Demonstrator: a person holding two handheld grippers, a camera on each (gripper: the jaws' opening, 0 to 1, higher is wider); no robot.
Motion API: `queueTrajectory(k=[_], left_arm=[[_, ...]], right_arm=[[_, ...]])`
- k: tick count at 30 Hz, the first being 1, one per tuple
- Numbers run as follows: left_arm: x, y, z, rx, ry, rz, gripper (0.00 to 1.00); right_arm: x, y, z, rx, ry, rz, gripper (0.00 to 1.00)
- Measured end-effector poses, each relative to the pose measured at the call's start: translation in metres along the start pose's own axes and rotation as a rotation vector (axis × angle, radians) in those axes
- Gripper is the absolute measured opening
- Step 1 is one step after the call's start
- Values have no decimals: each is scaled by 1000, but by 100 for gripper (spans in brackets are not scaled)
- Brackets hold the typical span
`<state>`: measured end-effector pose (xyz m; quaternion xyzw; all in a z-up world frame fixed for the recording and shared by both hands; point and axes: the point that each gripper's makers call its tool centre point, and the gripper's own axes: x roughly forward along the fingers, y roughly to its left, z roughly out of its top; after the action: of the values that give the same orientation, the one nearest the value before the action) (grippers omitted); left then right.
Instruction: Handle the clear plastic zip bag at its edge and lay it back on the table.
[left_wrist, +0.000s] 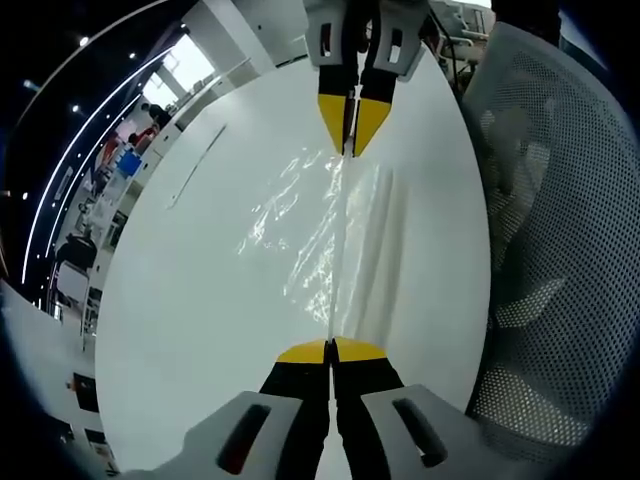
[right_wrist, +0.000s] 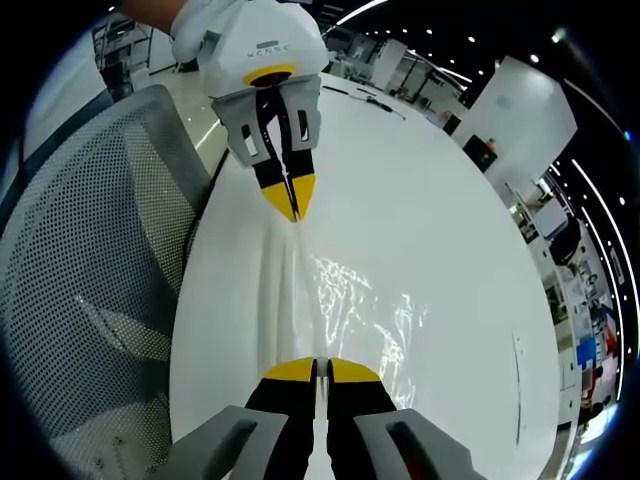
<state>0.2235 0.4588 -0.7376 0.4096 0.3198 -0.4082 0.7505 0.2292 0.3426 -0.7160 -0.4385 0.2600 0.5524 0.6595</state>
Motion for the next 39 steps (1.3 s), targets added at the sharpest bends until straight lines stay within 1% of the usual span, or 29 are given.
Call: queueTrajectory(k=[6,8,9,17,24,28,35,39], left_arm=[[-2,0,0,-4,2,1,0],[-2,-1,-3,-6,11,1,0],[-2,-1,-2,-8,1,-1,0],[-4,-1,-2,-9,4,3,0],[-2,0,-2,-8,3,5,0],[-1,2,-3,-24,-3,5,0],[-1,2,-3,-26,-4,10,0],[-1,1,-2,-15,-1,8,0]], right_arm=[[0,0,-1,1,4,2,0],[0,0,-4,1,8,2,0],[0,0,-3,9,2,4,0],[0,1,-2,1,3,2,0],[0,1,-5,4,2,0,0],[-3,2,-4,8,0,1,0],[-2,2,-5,9,1,-1,0],[0,2,-7,16,2,5,0]])
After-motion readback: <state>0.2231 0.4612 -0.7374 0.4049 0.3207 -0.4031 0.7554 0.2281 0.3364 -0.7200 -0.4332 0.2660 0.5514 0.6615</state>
